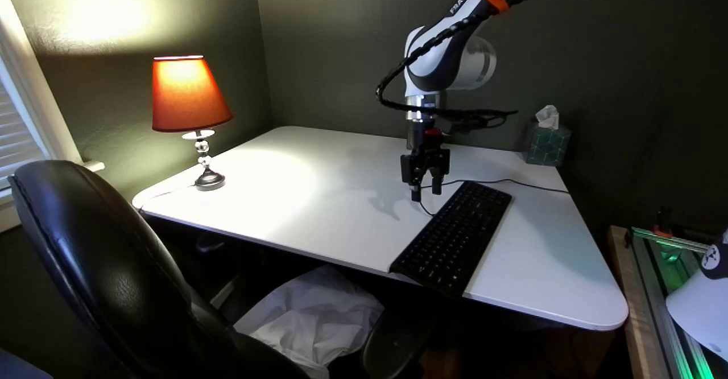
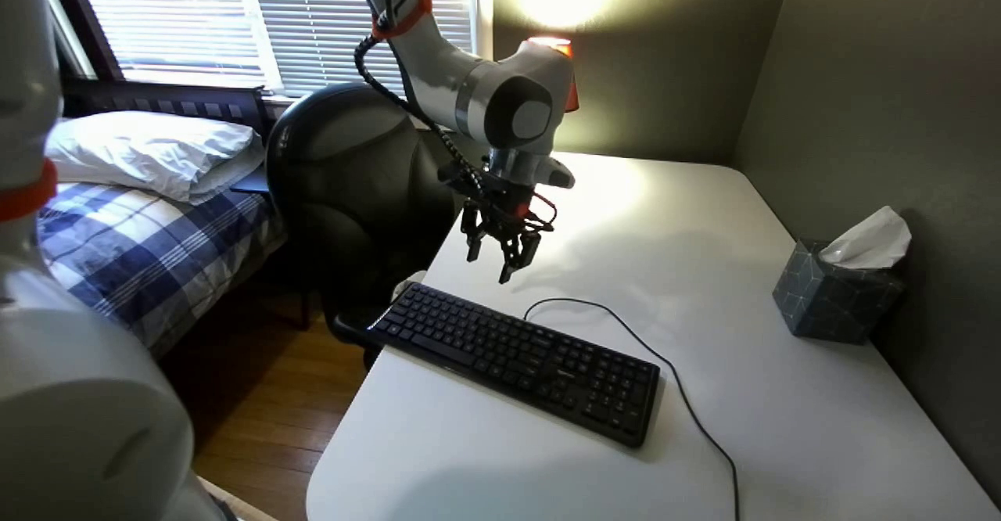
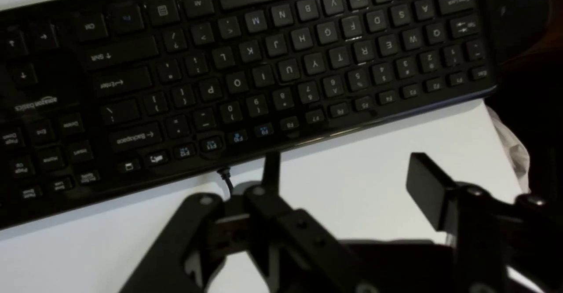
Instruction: Press a key on the keyboard
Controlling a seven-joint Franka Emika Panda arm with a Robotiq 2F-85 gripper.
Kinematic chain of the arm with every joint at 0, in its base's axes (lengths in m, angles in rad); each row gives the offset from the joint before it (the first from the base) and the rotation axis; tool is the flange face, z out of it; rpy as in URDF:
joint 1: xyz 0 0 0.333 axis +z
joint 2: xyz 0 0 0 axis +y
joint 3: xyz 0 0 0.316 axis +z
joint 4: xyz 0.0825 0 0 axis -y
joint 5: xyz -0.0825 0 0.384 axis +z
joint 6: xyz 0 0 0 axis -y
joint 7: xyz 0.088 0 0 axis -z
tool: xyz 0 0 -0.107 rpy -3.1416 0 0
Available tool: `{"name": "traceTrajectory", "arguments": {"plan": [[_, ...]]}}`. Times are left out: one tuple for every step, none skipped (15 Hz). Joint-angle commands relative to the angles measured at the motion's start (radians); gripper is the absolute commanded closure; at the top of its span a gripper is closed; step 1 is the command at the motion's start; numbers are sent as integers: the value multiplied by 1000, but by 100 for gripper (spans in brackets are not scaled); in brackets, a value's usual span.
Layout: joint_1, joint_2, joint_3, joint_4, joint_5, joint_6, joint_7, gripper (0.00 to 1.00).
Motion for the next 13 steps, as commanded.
{"name": "traceTrajectory", "arguments": {"plan": [[11, -66, -8, -67, 2, 52, 2, 0], [12, -76, -8, -76, 0, 57, 4, 0], [13, -86, -9, -83, -3, 63, 7, 0], [14, -97, -10, -90, -3, 70, 10, 0], [16, -106, -13, -97, -15, 71, 19, 0], [16, -113, -13, -101, -16, 69, 14, 0], [11, -109, -9, -89, -5, 40, -11, 0], [11, -79, -11, -57, -3, 42, -1, 0], [12, -82, -11, -58, -3, 42, -1, 0], [12, -82, -11, -57, -3, 42, -1, 0], [11, -81, -12, -57, -3, 42, -1, 0], [11, -81, -12, -57, -3, 42, -1, 0], [11, -81, -12, -57, -3, 42, -1, 0]]}}
